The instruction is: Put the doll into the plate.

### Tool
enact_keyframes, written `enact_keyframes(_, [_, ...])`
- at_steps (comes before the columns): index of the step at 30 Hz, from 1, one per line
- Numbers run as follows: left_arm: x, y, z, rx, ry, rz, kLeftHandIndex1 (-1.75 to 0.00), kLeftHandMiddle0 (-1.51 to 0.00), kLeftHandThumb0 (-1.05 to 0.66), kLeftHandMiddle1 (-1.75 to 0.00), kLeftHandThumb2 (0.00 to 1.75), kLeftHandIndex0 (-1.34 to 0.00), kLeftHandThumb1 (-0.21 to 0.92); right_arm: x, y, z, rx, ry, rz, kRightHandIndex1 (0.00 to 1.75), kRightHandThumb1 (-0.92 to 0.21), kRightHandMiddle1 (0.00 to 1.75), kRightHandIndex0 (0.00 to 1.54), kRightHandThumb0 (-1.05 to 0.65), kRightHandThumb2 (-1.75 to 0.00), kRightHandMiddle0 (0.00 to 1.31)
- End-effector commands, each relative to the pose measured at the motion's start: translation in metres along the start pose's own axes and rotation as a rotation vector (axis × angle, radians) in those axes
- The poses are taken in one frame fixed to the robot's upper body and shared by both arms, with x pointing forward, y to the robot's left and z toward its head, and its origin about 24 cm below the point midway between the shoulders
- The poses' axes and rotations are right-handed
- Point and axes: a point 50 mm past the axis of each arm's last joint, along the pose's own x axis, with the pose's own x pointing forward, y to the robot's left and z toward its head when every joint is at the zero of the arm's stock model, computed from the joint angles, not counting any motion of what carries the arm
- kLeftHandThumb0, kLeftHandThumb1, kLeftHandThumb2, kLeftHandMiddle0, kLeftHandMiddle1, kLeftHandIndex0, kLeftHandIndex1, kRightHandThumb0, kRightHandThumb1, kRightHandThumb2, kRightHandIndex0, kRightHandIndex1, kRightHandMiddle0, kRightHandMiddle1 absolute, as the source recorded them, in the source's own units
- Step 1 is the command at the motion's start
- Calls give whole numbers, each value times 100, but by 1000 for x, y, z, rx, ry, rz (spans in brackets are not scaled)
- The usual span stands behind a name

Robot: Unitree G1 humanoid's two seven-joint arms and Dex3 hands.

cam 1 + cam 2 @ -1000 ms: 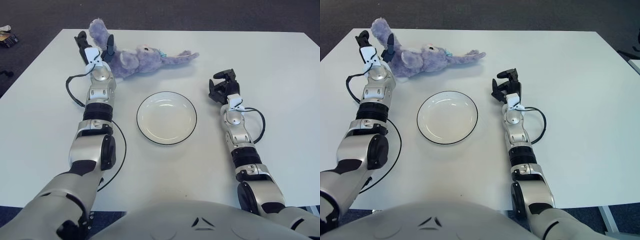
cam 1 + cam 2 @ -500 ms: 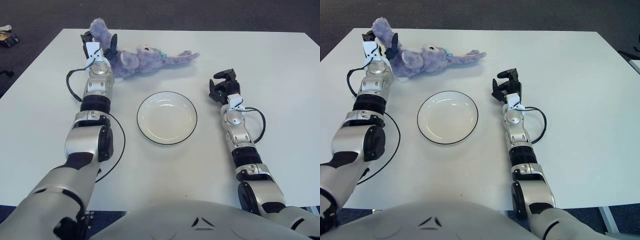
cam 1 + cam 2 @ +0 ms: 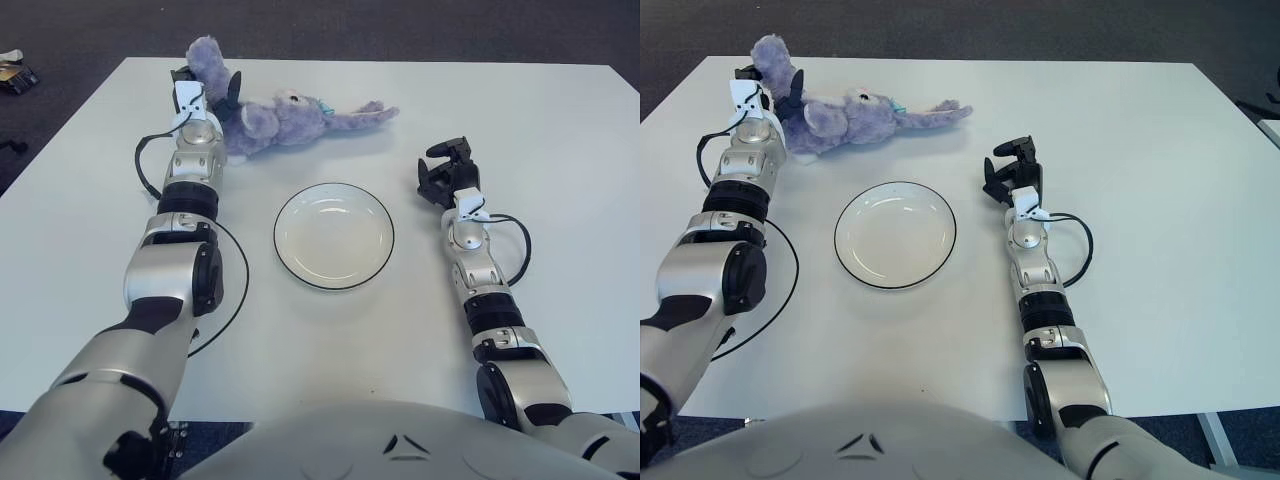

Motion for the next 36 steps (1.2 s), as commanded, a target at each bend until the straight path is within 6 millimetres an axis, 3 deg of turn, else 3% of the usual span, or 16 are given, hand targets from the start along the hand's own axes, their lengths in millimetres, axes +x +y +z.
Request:
enact_keyframes(1, [3, -1, 9, 14, -12, -15, -79, 0, -76, -33, 58, 0, 64, -12, -2, -24, -40, 110, 17, 165, -65, 174, 45, -1, -90, 14])
enact_keyframes(7, [4, -9, 9, 46, -3, -48, -91, -3, -80, -34, 57, 0, 65, -12, -2, -24, -56, 95, 39, 165, -64, 174, 45, -1, -91, 16])
enact_keyframes(13, [5, -11, 9, 62, 6, -57, -93, -7, -81, -39, 54, 0, 68, -12, -1, -24, -60, 87, 48, 164, -63, 174, 46, -1, -92, 16])
enact_keyframes(18, [5, -13, 8, 94, 11, -57, -93, -6, -81, -55, 49, 0, 70, -12, -1, -24, -63, 87, 54, 164, -63, 174, 46, -1, -92, 16])
enact_keyframes(21, [5, -13, 8, 125, 10, -48, -101, -5, -77, -70, 53, 0, 66, -12, -1, -24, -63, 89, 56, 164, -63, 174, 46, -1, -92, 16])
enact_keyframes(22, [5, -13, 7, 136, 9, -44, -111, -7, -75, -78, 54, 0, 65, -12, -1, -24, -63, 89, 56, 164, -63, 174, 46, -1, -92, 16])
enact_keyframes(24, [4, -14, 7, 146, 6, -32, -134, -11, -70, -101, 62, 0, 59, -12, -1, -24, -64, 89, 58, 163, -63, 175, 46, -1, -92, 16])
enact_keyframes(25, [4, -14, 6, 146, 6, -30, -150, -17, -65, -122, 73, 0, 53, -12, -1, -24, -64, 89, 59, 162, -63, 175, 47, -1, -91, 16])
enact_keyframes(28, [4, -15, 5, 144, 5, -34, -161, -25, -59, -139, 82, -1, 46, -12, -1, -24, -75, 82, 63, 161, -63, 175, 47, -1, -91, 17])
enact_keyframes(29, [4, -15, 4, 142, 5, -37, -166, -38, -23, -144, 87, -4, 47, -12, -1, -24, -79, 80, 64, 161, -63, 175, 47, -1, -91, 17])
enact_keyframes(30, [4, -15, 4, 137, -1, -42, -169, -46, 0, -148, 90, -7, 47, -12, -1, -25, -85, 78, 66, 160, -63, 175, 47, -1, -90, 17])
enact_keyframes(32, [3, -15, 3, 129, -11, -49, -172, -55, 21, -150, 95, -14, 45, -12, -1, -25, -91, 75, 68, 160, -63, 175, 47, -1, -90, 17])
enact_keyframes(36, [2, -15, 3, 92, -52, -66, -174, -75, 4, -133, 113, -38, 35, -12, -1, -25, -98, 72, 72, 160, -63, 175, 47, -1, -90, 17])
